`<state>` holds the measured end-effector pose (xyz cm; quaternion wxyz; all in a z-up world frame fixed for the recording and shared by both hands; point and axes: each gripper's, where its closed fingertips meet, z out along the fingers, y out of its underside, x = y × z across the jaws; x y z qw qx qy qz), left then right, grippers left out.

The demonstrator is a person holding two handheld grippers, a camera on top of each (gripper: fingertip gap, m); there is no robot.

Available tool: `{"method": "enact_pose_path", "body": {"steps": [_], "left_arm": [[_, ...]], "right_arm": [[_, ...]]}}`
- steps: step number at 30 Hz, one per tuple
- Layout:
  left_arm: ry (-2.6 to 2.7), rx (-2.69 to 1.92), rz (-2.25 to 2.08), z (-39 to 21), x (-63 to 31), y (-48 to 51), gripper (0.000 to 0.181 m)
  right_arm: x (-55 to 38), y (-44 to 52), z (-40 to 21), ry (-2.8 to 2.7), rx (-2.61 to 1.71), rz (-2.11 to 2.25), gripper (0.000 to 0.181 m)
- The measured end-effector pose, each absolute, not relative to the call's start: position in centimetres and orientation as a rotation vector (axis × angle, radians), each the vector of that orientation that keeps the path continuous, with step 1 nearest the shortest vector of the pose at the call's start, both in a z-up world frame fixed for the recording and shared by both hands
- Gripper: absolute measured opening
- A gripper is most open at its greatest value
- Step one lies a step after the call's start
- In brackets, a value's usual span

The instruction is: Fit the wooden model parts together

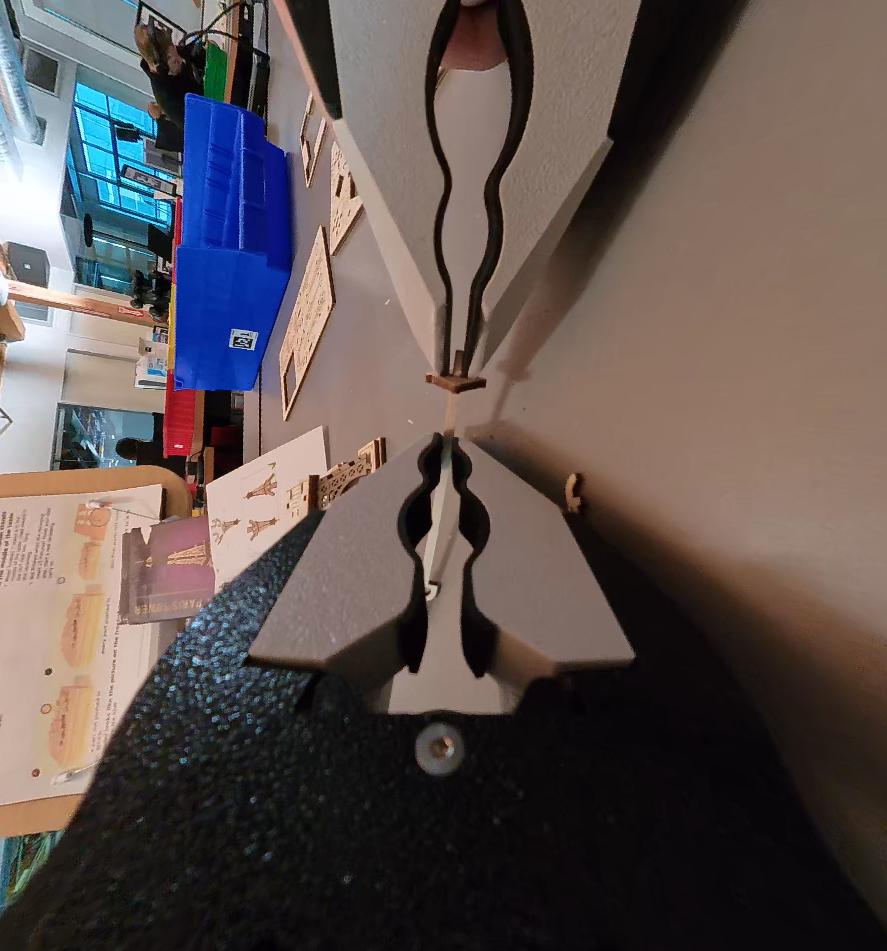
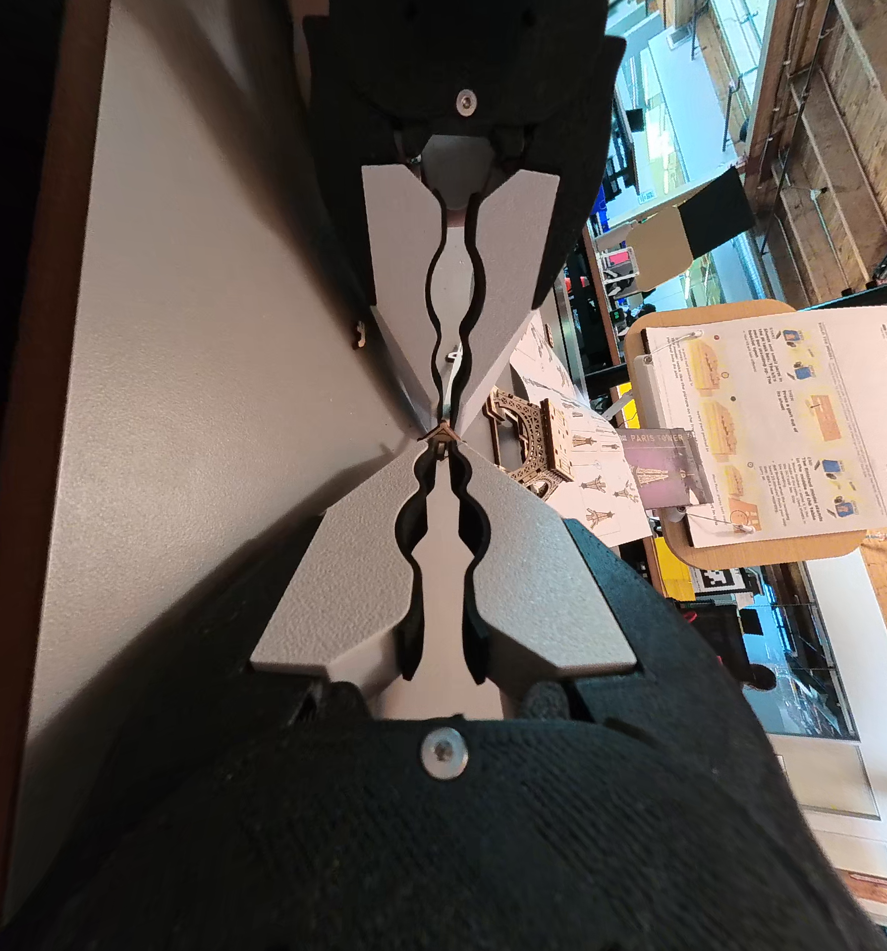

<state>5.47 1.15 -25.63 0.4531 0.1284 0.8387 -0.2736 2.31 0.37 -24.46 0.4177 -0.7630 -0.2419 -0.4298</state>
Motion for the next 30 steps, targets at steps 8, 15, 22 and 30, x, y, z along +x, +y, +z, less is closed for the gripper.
{"method": "enact_pose_path", "body": {"steps": [8, 15, 22, 30], "left_arm": [[2.056, 0.278, -0.707, -25.0, 5.6, 1.1, 0.0], [2.033, 0.282, -0.71, -24.7, 5.5, 1.2, 0.0], [2.031, 0.291, -0.727, -24.4, 5.3, 1.1, 0.0], [1.961, 0.296, -0.783, -22.9, 5.4, 1.2, 0.0]], "right_arm": [[2.5, 0.4, -23.9, -0.565, -1.888, -1.094, 0.0], [2.5, 0.4, -23.6, -0.547, -1.871, -1.078, 0.001], [2.4, 0.3, -23.5, -0.546, -1.859, -1.075, 0.001], [2.2, 0.5, -21.6, -0.601, -1.745, -1.3, 0.005]]}}
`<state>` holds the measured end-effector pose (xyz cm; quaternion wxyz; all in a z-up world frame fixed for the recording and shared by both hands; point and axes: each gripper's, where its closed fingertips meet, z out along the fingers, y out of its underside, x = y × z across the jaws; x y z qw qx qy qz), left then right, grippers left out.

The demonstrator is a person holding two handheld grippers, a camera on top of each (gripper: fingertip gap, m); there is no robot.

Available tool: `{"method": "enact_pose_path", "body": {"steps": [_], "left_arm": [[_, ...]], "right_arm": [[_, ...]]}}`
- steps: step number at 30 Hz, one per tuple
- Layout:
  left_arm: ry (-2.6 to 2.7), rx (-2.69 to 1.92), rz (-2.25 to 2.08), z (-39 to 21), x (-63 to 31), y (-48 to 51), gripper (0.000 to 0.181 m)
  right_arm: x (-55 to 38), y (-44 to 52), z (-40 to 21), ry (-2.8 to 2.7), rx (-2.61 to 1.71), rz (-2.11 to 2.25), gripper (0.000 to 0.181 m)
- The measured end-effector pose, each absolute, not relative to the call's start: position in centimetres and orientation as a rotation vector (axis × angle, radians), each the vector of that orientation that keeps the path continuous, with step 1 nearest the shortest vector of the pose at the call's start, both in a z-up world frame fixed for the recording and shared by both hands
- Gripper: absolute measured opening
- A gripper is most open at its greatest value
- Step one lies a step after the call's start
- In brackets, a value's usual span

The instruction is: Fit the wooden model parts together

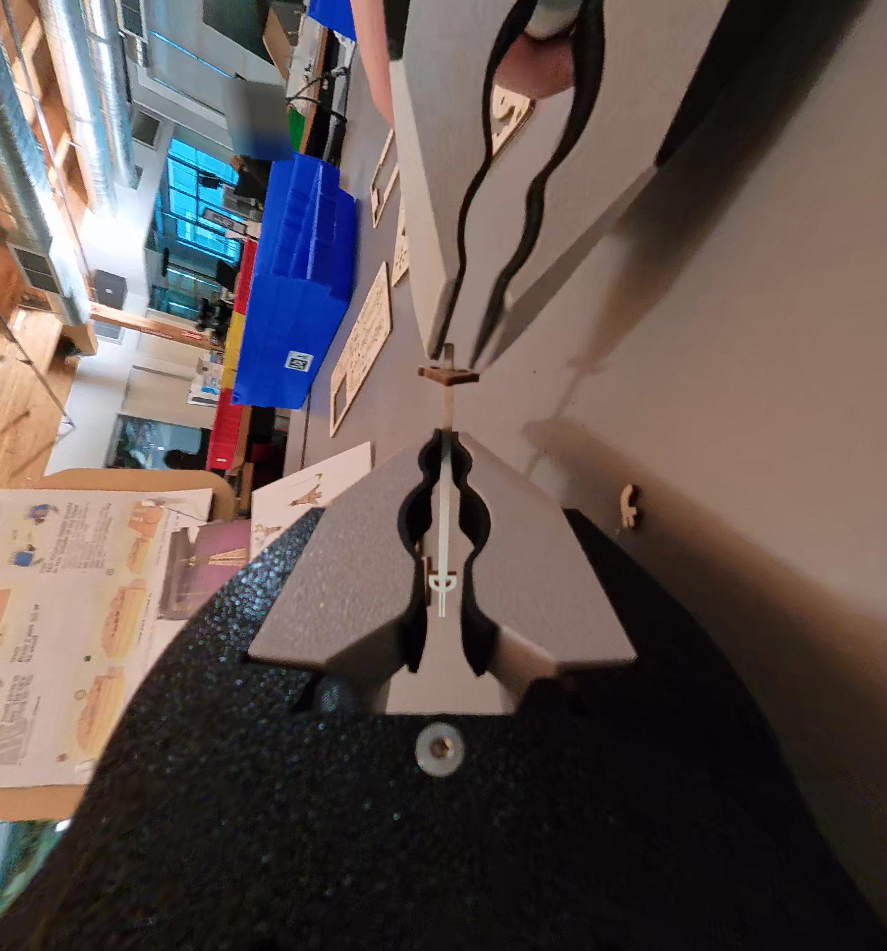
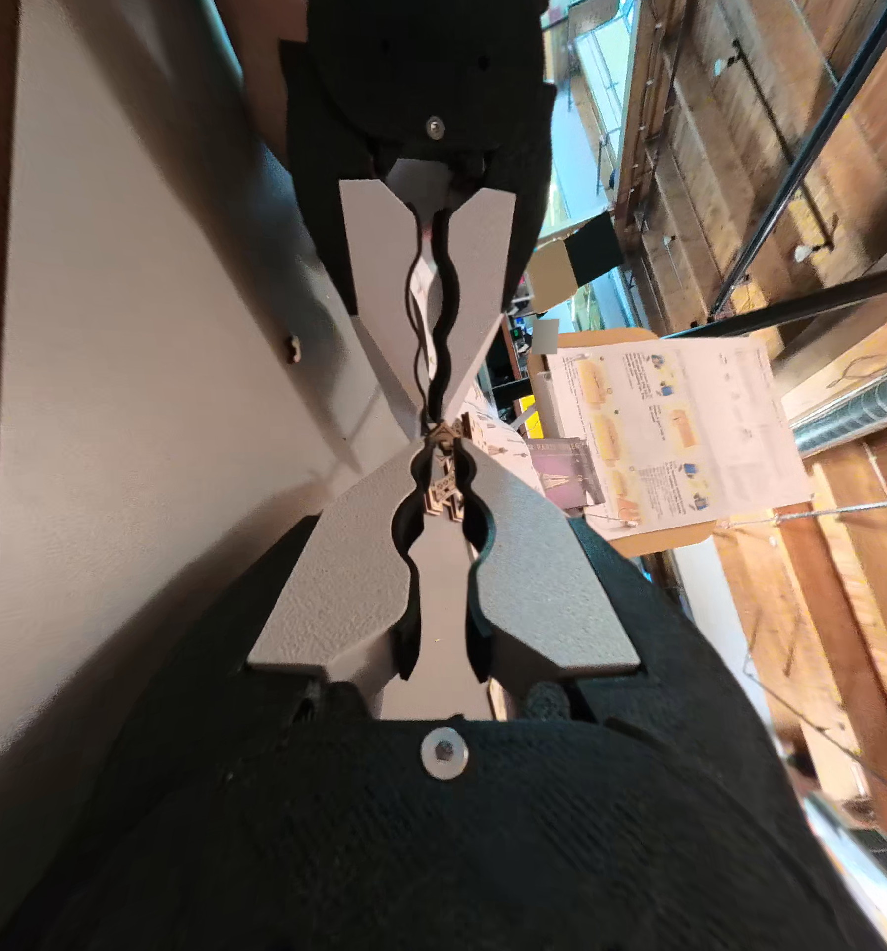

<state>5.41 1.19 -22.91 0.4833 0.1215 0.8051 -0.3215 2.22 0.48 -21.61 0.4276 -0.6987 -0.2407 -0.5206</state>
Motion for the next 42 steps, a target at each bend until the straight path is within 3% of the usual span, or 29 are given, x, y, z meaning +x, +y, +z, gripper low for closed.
{"method": "enact_pose_path", "body": {"steps": [4, 10, 28, 30, 34, 37, 42], "left_arm": [[1.883, 0.331, -0.749, -22.0, 5.2, 1.2, 0.0], [1.703, 0.347, -0.576, -20.0, 6.1, 2.2, 0.0], [1.542, 0.456, -0.295, -18.4, 5.4, 1.5, 0.0], [1.523, 0.475, -0.271, -18.3, 5.2, 1.3, 0.0], [1.523, 0.481, -0.244, -18.2, 5.2, 1.2, 0.0], [1.537, 0.479, -0.227, -18.3, 5.3, 1.3, 0.0], [1.529, 0.495, -0.221, -18.2, 5.0, 1.0, 0.0]], "right_arm": [[1.8, 0.5, -21.2, -0.63, -1.73, -1.323, 0.014], [1.8, 0.2, -19.9, -0.58, -1.689, -1.321, 0.004], [2.3, 0.2, -19.4, -0.631, -1.678, -1.502, 0.008], [2.2, 0.2, -19.3, -0.628, -1.673, -1.495, 0.0], [1.9, 0.4, -19.4, -0.684, -1.656, -1.523, 0.0], [1.7, 0.5, -19.2, -0.715, -1.622, -1.581, 0.011], [1.8, 0.5, -19.1, -0.709, -1.622, -1.582, 0.008]]}}
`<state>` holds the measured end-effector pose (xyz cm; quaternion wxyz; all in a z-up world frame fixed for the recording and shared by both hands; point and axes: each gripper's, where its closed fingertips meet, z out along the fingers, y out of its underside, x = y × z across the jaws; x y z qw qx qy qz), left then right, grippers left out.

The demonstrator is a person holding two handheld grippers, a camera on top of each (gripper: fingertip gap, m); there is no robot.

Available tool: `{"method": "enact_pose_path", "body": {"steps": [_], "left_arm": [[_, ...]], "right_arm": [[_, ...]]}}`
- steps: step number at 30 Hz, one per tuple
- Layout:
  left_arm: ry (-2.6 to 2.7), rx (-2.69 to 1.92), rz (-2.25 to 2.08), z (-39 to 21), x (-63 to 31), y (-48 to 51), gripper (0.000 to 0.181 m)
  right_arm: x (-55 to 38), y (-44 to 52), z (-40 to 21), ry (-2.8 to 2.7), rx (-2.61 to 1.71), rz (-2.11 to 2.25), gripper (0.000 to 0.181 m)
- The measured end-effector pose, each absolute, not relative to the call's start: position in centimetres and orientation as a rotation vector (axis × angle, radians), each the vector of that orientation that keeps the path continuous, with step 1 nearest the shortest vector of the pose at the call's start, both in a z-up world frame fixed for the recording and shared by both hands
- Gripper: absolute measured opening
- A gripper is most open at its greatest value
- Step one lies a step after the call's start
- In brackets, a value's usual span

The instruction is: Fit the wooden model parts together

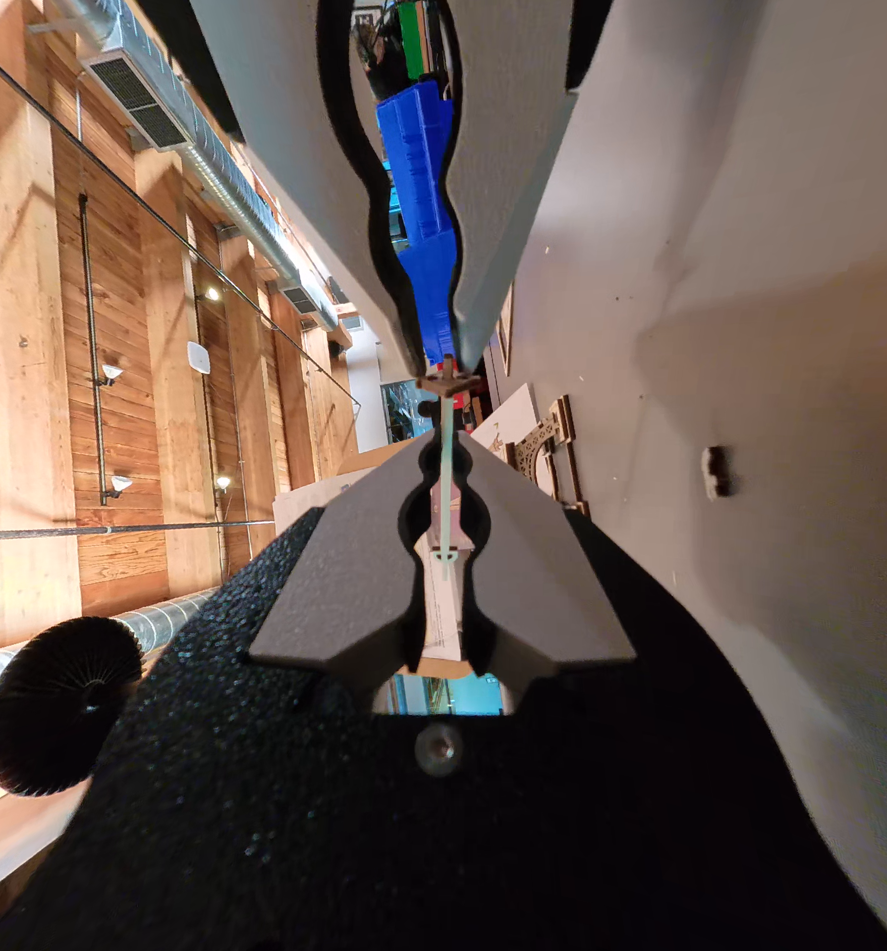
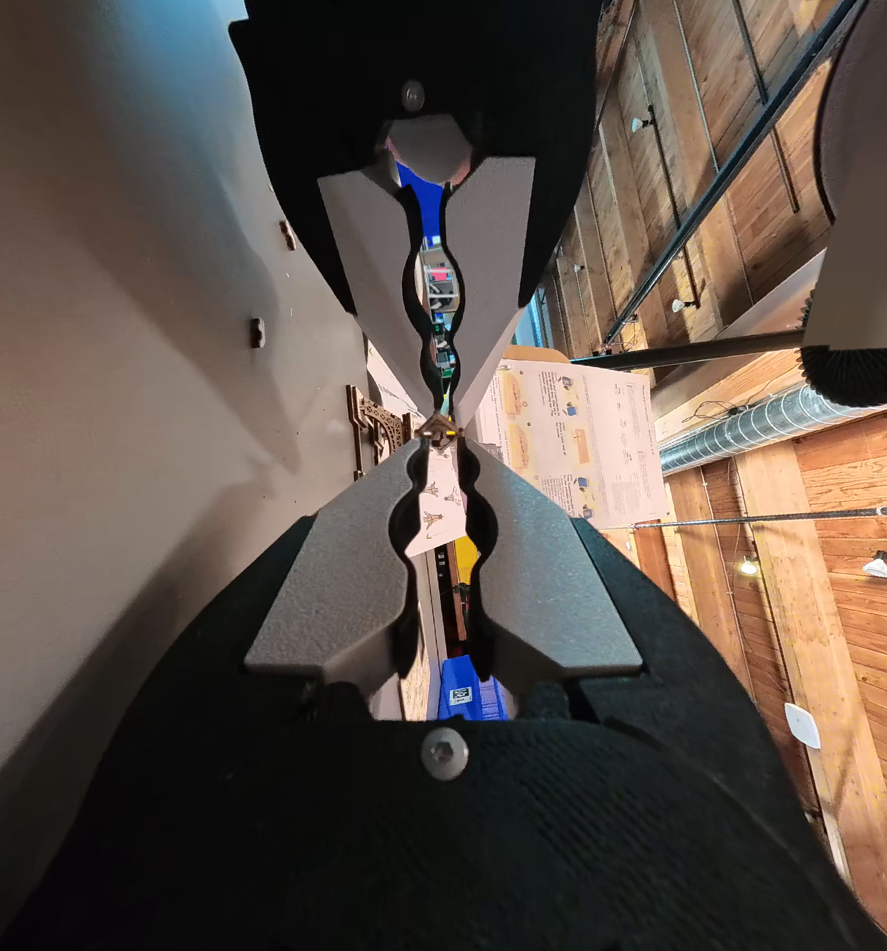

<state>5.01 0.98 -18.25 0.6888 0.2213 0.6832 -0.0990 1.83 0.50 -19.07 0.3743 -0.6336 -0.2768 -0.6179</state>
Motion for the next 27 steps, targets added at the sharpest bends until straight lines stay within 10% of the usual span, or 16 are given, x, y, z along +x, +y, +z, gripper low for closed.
{"method": "enact_pose_path", "body": {"steps": [27], "left_arm": [[1.647, 0.416, -0.361, -19.2, 5.4, 0.9, 0.0]], "right_arm": [[2.6, 0.4, -19.5, -0.617, -1.696, -1.453, 0.0]]}}
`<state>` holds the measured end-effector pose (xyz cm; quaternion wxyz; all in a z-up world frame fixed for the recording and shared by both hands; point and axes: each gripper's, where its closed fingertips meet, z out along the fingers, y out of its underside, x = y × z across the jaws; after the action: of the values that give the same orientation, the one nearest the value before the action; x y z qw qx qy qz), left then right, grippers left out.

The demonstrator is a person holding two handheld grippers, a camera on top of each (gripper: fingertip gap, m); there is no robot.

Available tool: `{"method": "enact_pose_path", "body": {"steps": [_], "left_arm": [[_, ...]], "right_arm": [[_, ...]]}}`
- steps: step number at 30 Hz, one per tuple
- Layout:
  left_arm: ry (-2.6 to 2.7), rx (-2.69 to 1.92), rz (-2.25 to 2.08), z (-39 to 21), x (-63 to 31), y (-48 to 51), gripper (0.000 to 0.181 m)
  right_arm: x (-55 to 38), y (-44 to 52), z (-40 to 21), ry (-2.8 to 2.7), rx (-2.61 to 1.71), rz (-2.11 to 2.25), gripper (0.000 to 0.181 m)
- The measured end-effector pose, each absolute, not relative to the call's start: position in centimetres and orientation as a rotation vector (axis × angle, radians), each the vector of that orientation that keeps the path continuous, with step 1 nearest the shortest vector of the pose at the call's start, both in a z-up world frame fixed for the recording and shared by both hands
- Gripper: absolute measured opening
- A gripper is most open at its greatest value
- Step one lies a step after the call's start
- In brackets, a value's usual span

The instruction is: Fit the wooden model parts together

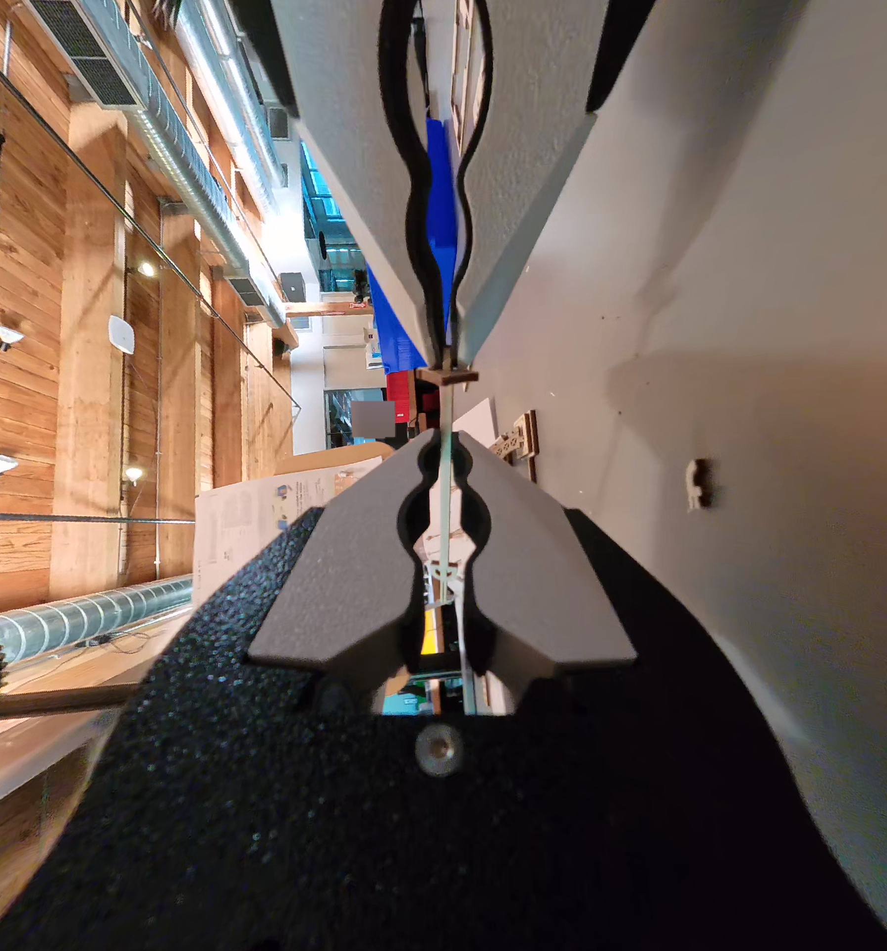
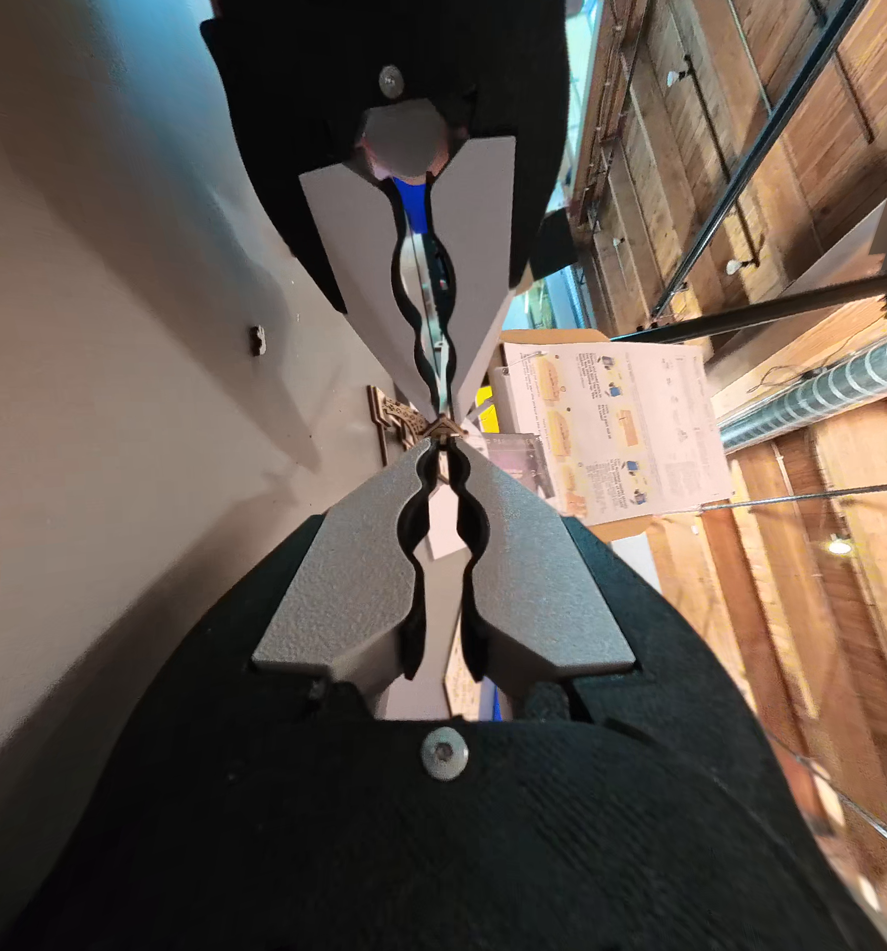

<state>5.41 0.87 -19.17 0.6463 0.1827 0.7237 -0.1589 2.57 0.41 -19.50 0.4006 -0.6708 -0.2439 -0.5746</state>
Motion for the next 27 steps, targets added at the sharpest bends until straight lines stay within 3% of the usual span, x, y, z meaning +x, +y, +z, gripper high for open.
{"method": "enact_pose_path", "body": {"steps": [10, 14, 19, 27], "left_arm": [[1.691, 0.373, -0.372, -19.9, 6.0, 1.5, 0.016], [1.747, 0.336, -0.394, -20.5, 6.1, 1.8, 0.015], [1.757, 0.328, -0.4, -20.6, 6.1, 2.1, 0.0], [1.886, 0.323, -0.361, -22.4, 6.0, 2.3, 0.0]], "right_arm": [[2.1, 0.5, -19.9, -0.593, -1.705, -1.291, 0.0], [2.2, 0.4, -20.0, -0.583, -1.71, -1.278, 0.0], [2.2, 0.3, -20.2, -0.608, -1.707, -1.304, 0.0], [2.2, 0.3, -21.2, -0.641, -1.741, -1.302, 0.007]]}}
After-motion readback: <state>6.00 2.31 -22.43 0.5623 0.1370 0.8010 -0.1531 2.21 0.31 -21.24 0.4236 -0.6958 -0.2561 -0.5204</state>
